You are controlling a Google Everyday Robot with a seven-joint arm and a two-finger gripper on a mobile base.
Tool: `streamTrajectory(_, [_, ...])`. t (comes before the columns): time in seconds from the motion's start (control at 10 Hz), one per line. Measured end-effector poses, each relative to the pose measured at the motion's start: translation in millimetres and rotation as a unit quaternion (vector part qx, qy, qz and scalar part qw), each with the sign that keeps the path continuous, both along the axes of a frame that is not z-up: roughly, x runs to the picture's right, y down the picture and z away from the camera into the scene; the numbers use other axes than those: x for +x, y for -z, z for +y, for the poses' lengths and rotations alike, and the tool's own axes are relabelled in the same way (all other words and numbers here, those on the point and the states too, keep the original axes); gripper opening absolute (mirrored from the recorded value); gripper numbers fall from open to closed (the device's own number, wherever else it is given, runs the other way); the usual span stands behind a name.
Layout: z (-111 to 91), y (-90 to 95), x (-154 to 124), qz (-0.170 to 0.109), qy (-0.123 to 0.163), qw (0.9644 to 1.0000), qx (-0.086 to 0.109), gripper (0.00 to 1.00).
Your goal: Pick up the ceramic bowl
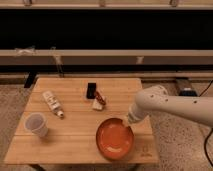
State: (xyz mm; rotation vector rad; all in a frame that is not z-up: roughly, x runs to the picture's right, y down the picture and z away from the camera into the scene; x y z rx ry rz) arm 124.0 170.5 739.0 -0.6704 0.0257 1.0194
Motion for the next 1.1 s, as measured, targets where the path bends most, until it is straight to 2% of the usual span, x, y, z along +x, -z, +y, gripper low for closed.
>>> streamTrajectory(0.3, [-15,19.7,15,-0.016,-0.019,0.9997,0.009,0.00])
streamTrajectory(0.7, [-52,40.5,26,-0.028,-0.029,0.9990,0.016,0.00])
streamTrajectory(0.9, [-59,45.0,31,-0.049,-0.044,0.9978,0.009,0.00])
streamTrajectory(1.1, [-62,47.1,29,-0.060,-0.047,0.9971,0.002,0.00])
